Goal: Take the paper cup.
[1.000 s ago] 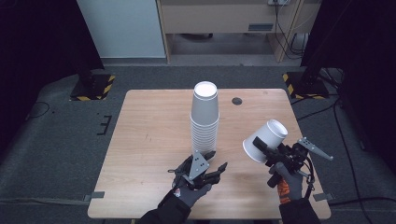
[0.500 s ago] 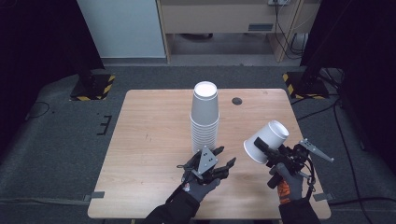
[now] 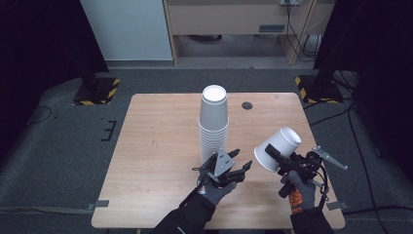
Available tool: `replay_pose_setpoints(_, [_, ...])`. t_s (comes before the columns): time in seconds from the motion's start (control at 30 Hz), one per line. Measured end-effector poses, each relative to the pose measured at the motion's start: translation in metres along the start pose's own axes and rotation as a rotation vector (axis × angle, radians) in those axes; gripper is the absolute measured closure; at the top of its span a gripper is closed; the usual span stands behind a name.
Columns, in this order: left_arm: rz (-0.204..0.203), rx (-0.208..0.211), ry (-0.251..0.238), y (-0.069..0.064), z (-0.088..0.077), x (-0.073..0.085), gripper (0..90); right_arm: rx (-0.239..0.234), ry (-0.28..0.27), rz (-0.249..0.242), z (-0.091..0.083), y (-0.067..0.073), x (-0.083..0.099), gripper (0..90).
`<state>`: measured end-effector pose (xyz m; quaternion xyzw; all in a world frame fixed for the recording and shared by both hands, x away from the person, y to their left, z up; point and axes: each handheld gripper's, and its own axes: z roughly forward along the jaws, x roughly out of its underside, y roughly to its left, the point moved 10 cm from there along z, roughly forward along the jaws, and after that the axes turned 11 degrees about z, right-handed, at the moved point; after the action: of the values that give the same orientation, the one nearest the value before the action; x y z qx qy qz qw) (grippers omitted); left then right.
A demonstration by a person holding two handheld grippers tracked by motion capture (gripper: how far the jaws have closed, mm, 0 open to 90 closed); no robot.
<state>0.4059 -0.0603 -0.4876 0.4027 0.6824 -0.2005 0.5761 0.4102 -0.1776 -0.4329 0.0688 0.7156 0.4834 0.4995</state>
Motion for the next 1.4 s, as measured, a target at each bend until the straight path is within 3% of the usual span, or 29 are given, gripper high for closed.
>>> replay_pose_setpoints(0.17, [0.007,-0.005,-0.005,0.0,0.008,-0.005,41.6,-0.001,0.002,0.008,-0.001,0.0,0.0,15.7])
replay_pose_setpoints(0.83, [-0.028,-0.009,-0.081,-0.006,0.03,-0.017,46.3,-0.012,0.02,0.03,0.004,-0.001,0.007,15.6])
replay_pose_setpoints(1.17, [-0.008,-0.01,-0.09,-0.007,0.036,-0.026,49.3,-0.017,0.028,0.04,0.005,-0.001,0.01,15.6])
replay_pose_setpoints(1.4, [0.0,-0.014,-0.106,-0.008,0.039,-0.03,49.9,-0.032,0.044,0.078,0.007,-0.001,0.013,15.6])
